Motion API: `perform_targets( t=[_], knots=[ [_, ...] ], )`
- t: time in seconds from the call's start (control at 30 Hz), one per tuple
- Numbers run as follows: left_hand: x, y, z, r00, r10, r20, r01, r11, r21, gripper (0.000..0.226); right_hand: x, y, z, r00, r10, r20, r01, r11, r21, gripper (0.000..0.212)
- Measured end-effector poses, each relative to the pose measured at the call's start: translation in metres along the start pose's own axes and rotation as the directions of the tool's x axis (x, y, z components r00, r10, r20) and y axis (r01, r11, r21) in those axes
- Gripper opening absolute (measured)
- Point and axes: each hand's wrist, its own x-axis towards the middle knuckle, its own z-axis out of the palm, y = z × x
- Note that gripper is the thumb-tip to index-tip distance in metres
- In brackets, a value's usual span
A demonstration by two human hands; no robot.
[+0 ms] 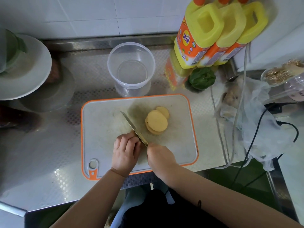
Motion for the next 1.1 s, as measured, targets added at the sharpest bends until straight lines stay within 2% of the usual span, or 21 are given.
perform_targets(
  t=[0.13,0.23,0.3,0.37,0.4,0.47,0.5,0.57,0.63,0.73,0.87,1.0,1.1],
  knots=[
    [-0.002,0.0,0.001,1.0,0.014,-0.01,-0.014,1.0,0.019,0.009,0.005,0.003,0.003,1.0,0.019,0.0,-0.019,1.0,0.017,0.019],
    [-0.004,0.002,0.002,1.0,0.013,-0.007,-0.012,0.997,0.077,0.022,0.005,0.006,0.005,1.0,0.022,-0.006,-0.022,1.0,-0.008,0.023],
    [-0.004,0.001,0.0,1.0,0.016,0.017,-0.018,0.994,0.11,0.027,0.007,0.006,0.004,1.0,0.0,0.026,0.001,0.999,-0.045,0.033],
    [-0.003,-0.001,-0.001,0.999,0.02,0.035,-0.024,0.993,0.113,0.029,0.007,0.007,-0.003,0.996,-0.016,0.09,0.02,0.999,-0.044,0.033],
    [-0.002,-0.001,-0.001,0.999,0.018,0.035,-0.022,0.994,0.111,0.03,0.006,0.01,-0.009,0.991,-0.015,0.131,0.014,1.0,0.006,0.033],
    [-0.001,0.0,0.0,1.0,0.01,0.025,-0.013,0.994,0.109,0.029,0.004,0.021,-0.021,0.972,0.023,0.233,-0.073,0.975,0.208,0.047],
    [-0.001,0.001,0.0,1.0,0.01,0.021,-0.012,0.994,0.11,0.028,0.003,0.027,-0.027,0.971,0.045,0.234,-0.117,0.947,0.3,0.051],
    [-0.001,0.001,0.001,1.0,0.014,0.014,-0.015,0.993,0.113,0.028,0.005,0.038,-0.035,0.991,0.076,0.106,-0.109,0.929,0.354,0.046],
    [-0.001,0.0,0.0,1.0,0.018,0.005,-0.019,0.993,0.115,0.028,0.011,0.04,-0.033,0.999,0.022,-0.028,-0.013,0.958,0.286,0.04],
    [-0.002,0.001,0.001,1.0,0.023,0.006,-0.024,0.993,0.118,0.029,0.017,0.033,-0.028,0.997,-0.033,-0.067,0.05,0.959,0.281,0.043],
    [-0.001,0.001,0.0,0.999,0.034,0.005,-0.034,0.992,0.119,0.032,0.022,0.039,-0.025,0.981,-0.018,-0.193,0.067,0.966,0.251,0.03],
    [-0.002,0.002,0.001,1.0,0.022,0.002,-0.022,0.993,0.12,0.032,0.027,0.04,-0.028,0.969,0.049,-0.242,0.013,0.968,0.25,0.023],
    [-0.002,0.003,0.0,1.0,0.018,0.002,-0.018,0.993,0.12,0.032,0.031,0.048,-0.045,0.954,0.187,-0.233,-0.088,0.92,0.382,0.017]
  ],
)
